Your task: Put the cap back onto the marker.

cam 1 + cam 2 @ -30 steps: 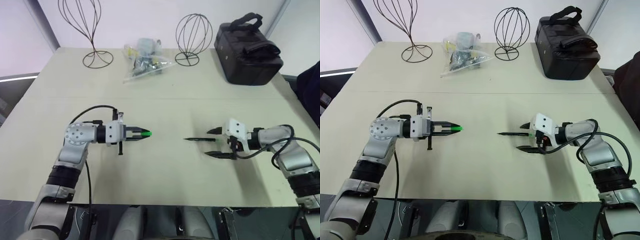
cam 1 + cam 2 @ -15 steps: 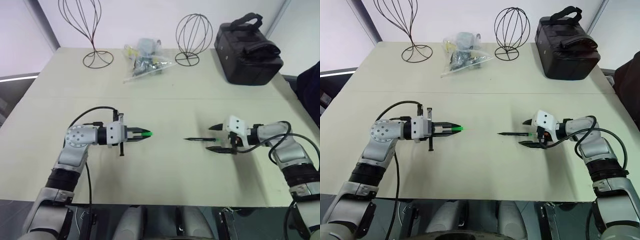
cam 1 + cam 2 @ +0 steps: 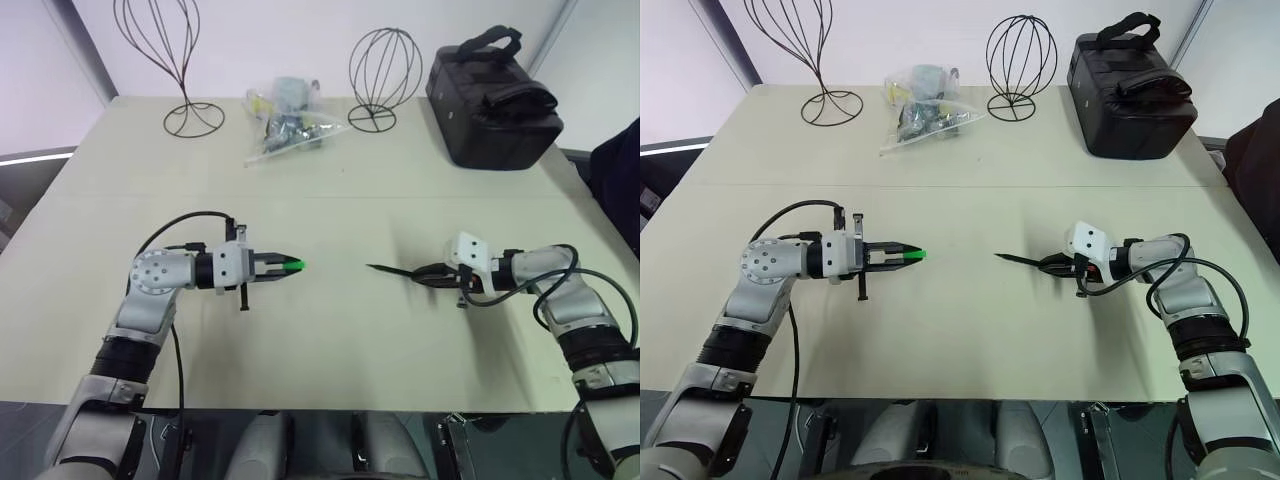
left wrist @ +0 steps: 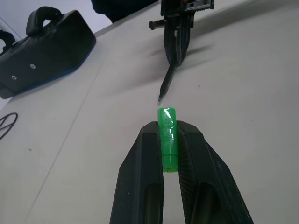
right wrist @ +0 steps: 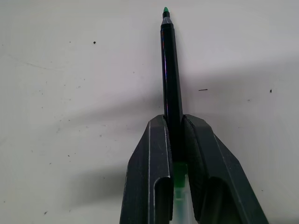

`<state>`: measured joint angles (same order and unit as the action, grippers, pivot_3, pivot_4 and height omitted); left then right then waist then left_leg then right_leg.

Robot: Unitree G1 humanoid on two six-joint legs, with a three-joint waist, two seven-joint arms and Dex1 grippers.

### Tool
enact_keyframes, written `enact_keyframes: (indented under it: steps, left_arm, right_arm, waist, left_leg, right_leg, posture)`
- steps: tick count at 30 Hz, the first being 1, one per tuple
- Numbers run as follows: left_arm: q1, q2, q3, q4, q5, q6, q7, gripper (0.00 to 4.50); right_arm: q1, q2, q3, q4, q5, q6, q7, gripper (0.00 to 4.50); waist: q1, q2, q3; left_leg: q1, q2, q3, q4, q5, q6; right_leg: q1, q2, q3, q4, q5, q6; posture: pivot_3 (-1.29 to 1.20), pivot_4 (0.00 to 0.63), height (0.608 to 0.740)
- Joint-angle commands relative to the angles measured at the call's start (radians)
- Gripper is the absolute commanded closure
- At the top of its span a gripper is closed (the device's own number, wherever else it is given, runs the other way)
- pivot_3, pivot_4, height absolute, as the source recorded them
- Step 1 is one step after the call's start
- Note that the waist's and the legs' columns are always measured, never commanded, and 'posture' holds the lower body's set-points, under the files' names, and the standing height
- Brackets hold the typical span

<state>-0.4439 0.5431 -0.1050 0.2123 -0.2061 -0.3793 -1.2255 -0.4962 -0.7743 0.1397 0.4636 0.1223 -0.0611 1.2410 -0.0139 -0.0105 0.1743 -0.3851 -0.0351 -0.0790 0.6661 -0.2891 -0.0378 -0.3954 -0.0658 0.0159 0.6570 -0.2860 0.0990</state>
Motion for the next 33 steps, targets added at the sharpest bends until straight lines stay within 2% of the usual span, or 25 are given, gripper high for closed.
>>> enact_keyframes:
  steps: [1, 10, 18, 24, 33]
  left_arm:
    - [-0.018, 0.002, -0.003, -0.018, -0.006, -0.009, 0.01, 4.5]
    - [-0.041, 0.006, -0.003, 0.037, -0.002, -0.047, -0.006, 4.5]
    - [-0.185, -0.034, -0.028, 0.282, -0.003, -0.215, -0.095, 4.5]
    - [-0.276, -0.093, -0.057, 0.462, -0.002, -0.375, -0.183, 4.5]
    - [-0.388, -0.176, -0.047, 0.671, 0.015, -0.586, -0.163, 4.5]
  right_arm:
    - [0.024, -0.004, -0.006, -0.003, -0.014, 0.013, -0.005, 4.44]
    - [0.073, -0.008, -0.001, -0.075, -0.034, 0.01, -0.018, 4.44]
    - [0.149, -0.067, -0.04, -0.38, -0.065, 0.025, -0.084, 4.44]
    - [0.141, -0.103, -0.099, -0.587, -0.03, 0.139, -0.123, 4.44]
    - [0.14, -0.129, -0.131, -0.754, -0.023, 0.247, -0.169, 4.44]
  waist:
    - [0.0, 0.0, 0.0]
    - [0.002, 0.0, 0.0]
    - [0.002, 0.0, 0.0]
    - [0.001, 0.0, 0.0]
    - [0.003, 0.0, 0.0]
  left_leg:
    - [0.0, 0.0, 0.0, 0.0, 0.0, 0.0]
    - [0.0, 0.0, 0.0, 0.0, 0.0, 0.0]
    - [-0.001, 0.0, 0.0, 0.0, 0.0, 0.0]
    - [-0.002, -0.001, 0.0, 0.0, 0.0, 0.0]
    - [-0.003, -0.001, 0.0, 0.0, 0.0, 0.0]
  right_leg:
    - [0.0, 0.0, 0.0, 0.0, 0.0, 0.0]
    - [0.0, 0.0, 0.0, 0.0, 0.0, 0.0]
    - [-0.001, 0.0, 0.0, 0.0, 0.0, 0.0]
    - [-0.002, 0.001, 0.0, 0.0, 0.0, 0.0]
    - [-0.002, 0.001, -0.001, 0.0, 0.0, 0.0]
  posture:
    - [0.0, 0.15, 0.74]
    - [0.0, 0.15, 0.74]
    - [0.0, 0.15, 0.74]
    - [0.0, 0.15, 0.74]
    - [0.0, 0.15, 0.74]
